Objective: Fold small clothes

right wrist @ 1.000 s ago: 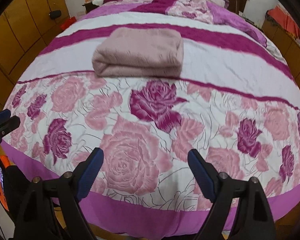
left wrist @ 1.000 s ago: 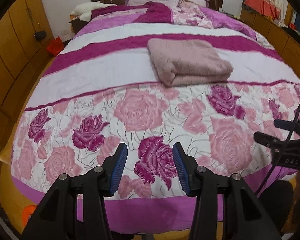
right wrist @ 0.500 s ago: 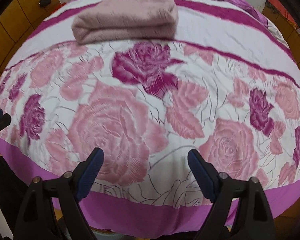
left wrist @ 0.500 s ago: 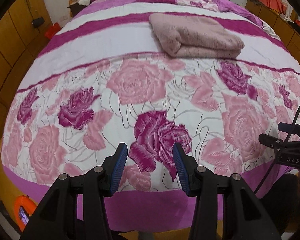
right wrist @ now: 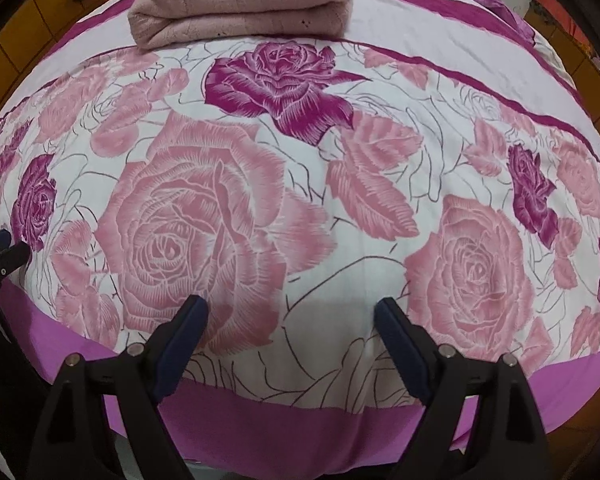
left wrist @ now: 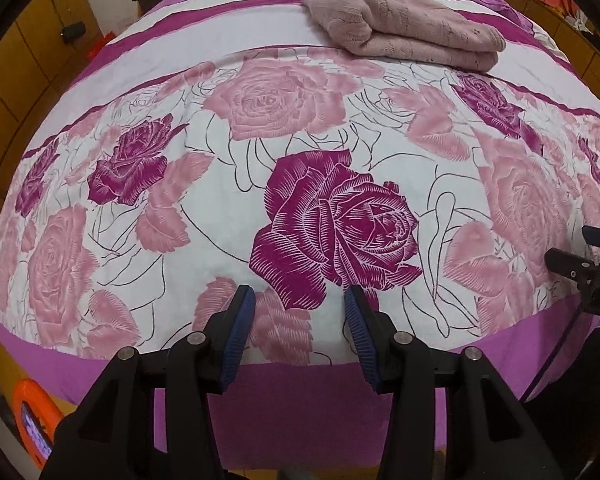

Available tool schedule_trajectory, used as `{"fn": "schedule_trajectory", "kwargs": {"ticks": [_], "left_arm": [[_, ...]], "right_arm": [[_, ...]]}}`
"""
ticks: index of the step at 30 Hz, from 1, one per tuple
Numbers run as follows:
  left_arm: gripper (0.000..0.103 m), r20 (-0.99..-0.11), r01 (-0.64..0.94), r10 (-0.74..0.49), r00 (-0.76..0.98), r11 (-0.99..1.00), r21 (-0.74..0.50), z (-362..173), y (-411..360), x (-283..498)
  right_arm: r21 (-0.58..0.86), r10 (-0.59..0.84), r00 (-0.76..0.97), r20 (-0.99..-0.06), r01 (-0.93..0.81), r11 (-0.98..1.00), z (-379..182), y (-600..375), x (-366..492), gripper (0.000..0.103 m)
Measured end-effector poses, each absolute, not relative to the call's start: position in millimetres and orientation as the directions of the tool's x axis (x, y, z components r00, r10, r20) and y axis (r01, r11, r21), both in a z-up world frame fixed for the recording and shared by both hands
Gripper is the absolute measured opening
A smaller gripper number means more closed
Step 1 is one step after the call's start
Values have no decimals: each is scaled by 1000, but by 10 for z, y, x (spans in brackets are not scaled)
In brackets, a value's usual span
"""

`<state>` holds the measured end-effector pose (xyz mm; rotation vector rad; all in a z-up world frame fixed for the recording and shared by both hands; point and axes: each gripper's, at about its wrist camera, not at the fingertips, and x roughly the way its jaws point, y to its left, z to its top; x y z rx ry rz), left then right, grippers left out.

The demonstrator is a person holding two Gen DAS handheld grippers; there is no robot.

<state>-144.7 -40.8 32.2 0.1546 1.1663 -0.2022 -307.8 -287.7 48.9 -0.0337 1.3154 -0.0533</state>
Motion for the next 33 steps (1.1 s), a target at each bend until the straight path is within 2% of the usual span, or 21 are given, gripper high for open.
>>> {"fn": "schedule_trajectory", "kwargs": {"ticks": [12, 27, 33], "left_arm": [[28, -916, 253, -82, 392, 967, 22, 203, -444, -1353], [53, -882, 227, -62, 468, 973, 52, 147, -581, -1064], [66, -864, 212, -63, 500, 976, 52, 119, -527, -990]], "right_arm": [[-49, -61, 285, -956, 46, 998, 236, -2798, -3076, 103], [-41, -52, 315, -948, 41, 998, 128, -2785, -2625, 103], [-46, -59, 328, -943, 48, 998, 193, -2834, -2320, 103]]}}
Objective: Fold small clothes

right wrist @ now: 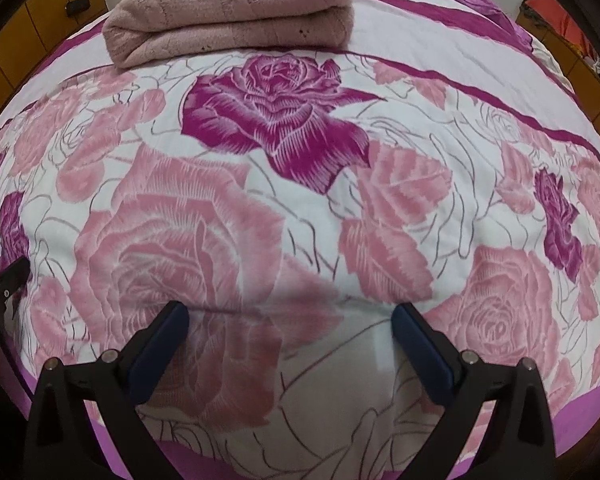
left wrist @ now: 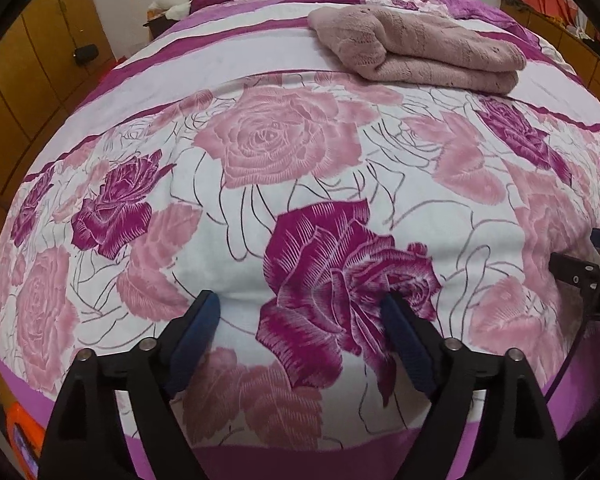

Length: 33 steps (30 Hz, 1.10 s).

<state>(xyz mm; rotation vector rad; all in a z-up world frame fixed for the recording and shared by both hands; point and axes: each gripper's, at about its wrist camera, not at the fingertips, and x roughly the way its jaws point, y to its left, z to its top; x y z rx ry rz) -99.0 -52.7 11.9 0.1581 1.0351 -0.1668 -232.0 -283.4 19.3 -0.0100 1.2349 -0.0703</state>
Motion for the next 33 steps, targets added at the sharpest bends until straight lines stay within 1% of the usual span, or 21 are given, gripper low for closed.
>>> {"fn": "schedule_trajectory", "kwargs": {"ticks": [7, 13, 20, 24, 26, 33], "left_arm": [[85, -860, 203, -79, 504, 979, 30, 62, -453, -710], [86, -849, 219, -107, 517, 976, 10, 43, -475, -368], [86, -841, 203, -105, 530, 979, 5, 22, -505, 100], [86, -834, 197, -91, 544, 980, 21, 0, -551, 335], [86, -833, 193, -87, 547, 981, 24, -7, -571, 442], [86, -832, 183, -78, 549, 983, 29, -30, -674, 709]], "right_arm": [[-43, -63, 359, -931, 64, 997, 198, -2834, -1932, 103], [-42, -68, 400, -914, 73, 996, 211, -2862, -1535, 103], [-63, -94, 451, -888, 84, 994, 205, -2857, -1005, 103], [-44, -85, 468, -879, 100, 994, 193, -2910, -687, 103], [-61, -101, 483, -870, 98, 993, 191, -2894, -497, 103], [-61, -120, 482, -868, 137, 989, 173, -2946, 139, 103]]}}
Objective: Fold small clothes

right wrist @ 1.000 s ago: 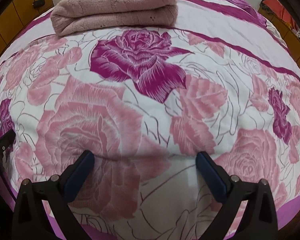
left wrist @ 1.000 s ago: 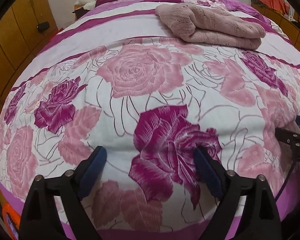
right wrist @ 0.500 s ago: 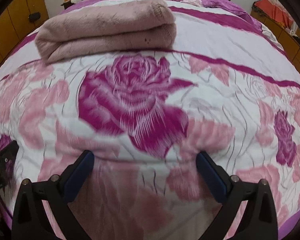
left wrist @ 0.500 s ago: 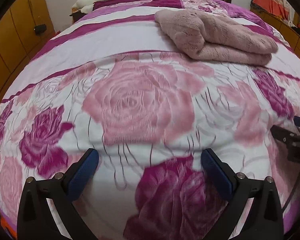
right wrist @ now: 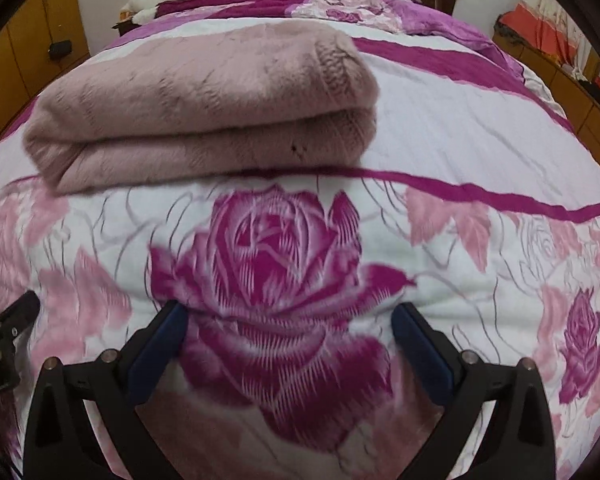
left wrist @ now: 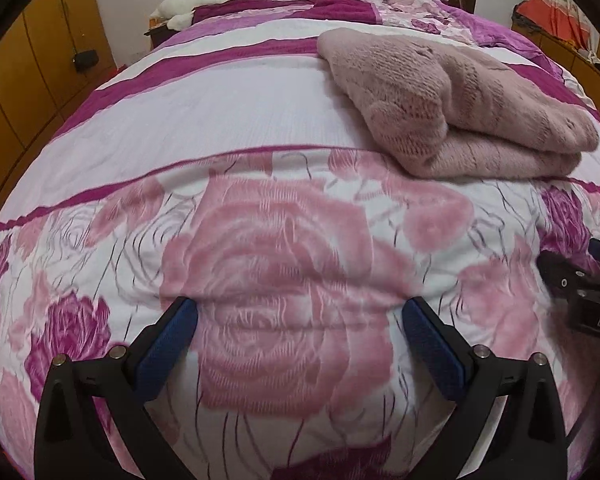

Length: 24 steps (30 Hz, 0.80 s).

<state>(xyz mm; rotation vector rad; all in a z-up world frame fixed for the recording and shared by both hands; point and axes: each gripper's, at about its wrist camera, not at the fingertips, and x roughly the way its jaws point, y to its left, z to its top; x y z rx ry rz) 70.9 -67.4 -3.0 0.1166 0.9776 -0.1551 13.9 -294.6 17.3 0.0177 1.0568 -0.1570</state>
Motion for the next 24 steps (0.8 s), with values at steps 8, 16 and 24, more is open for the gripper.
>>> {"fn": "schedule_trajectory", "kwargs": {"ticks": [8, 16, 24], "left_arm": [[86, -801, 158, -85, 593, 987, 13, -37, -801, 830], [86, -782, 139, -56, 620, 990, 40, -47, -849, 767], [86, -794, 139, -102, 600, 990, -22, -33, -760, 739]], "right_arm": [[-64, -130, 521, -844, 144, 988, 145, -3004, 560, 103], [-76, -148, 586, -797, 146, 986, 71, -3134, 620, 103], [-47, -123, 589, -798, 143, 989, 106, -3161, 490, 103]]}}
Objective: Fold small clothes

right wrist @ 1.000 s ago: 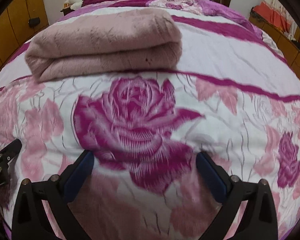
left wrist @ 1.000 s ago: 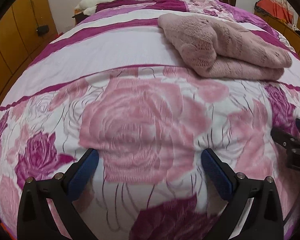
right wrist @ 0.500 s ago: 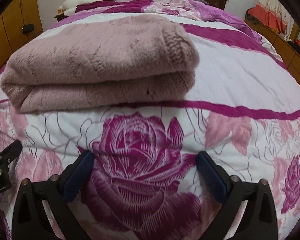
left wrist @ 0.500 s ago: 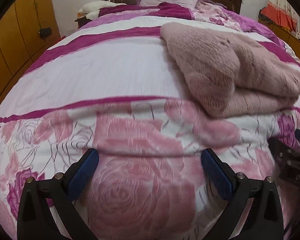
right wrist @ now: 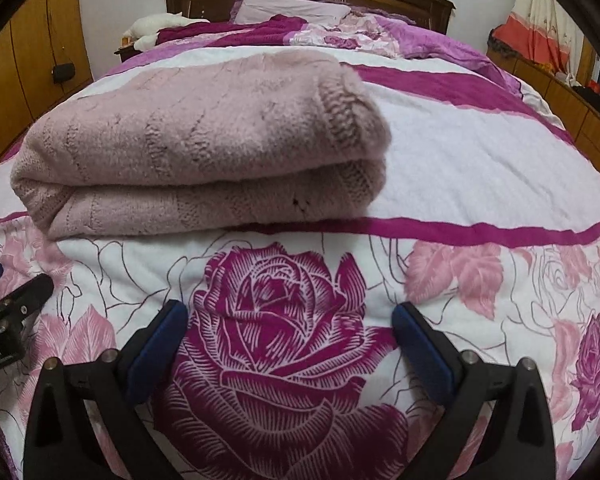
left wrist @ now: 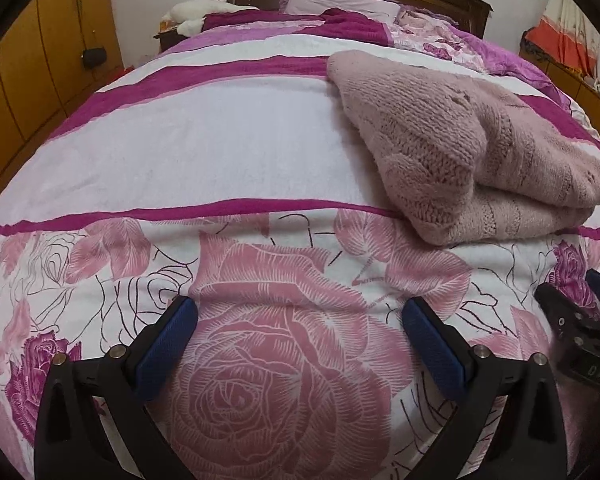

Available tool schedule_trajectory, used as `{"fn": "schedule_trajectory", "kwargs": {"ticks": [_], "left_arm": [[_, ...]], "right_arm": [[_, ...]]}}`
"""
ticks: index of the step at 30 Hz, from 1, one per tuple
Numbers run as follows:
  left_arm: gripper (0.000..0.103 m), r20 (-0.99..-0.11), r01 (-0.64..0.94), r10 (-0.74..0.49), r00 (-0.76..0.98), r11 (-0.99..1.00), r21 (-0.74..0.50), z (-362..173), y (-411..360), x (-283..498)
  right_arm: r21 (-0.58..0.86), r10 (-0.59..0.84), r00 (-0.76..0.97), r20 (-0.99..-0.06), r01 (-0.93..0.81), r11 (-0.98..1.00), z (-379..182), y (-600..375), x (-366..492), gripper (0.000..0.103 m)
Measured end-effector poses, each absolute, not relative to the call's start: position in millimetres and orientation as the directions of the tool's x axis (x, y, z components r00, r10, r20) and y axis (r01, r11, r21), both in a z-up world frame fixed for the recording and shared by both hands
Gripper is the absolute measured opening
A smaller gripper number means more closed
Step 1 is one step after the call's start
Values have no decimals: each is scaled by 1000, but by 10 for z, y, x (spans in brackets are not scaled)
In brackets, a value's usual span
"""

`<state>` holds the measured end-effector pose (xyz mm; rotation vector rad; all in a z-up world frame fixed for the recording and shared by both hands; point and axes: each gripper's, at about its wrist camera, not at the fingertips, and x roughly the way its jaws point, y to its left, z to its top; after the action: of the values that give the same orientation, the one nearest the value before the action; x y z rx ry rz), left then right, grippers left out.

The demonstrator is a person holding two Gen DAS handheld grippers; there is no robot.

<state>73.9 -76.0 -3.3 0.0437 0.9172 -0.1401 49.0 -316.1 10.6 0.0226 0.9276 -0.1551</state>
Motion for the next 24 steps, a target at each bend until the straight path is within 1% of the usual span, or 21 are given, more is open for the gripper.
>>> {"fn": "schedule_trajectory", "kwargs": {"ticks": [2, 3, 24], "left_arm": [[86, -794, 140, -93, 600, 990, -11, -30, -757, 736], [86, -794, 140, -93, 601, 990, -11, -29, -755, 732], [86, -795, 139, -96, 599, 990, -15, -29, -757, 735]], "right_arm": [[-49, -125, 587, -800, 143, 989, 110, -3169, 504, 103], [-49, -126, 586, -801, 146, 988, 116, -3109, 368, 103], [-49, -125, 585, -801, 144, 988, 126, -3130, 416, 103]]}}
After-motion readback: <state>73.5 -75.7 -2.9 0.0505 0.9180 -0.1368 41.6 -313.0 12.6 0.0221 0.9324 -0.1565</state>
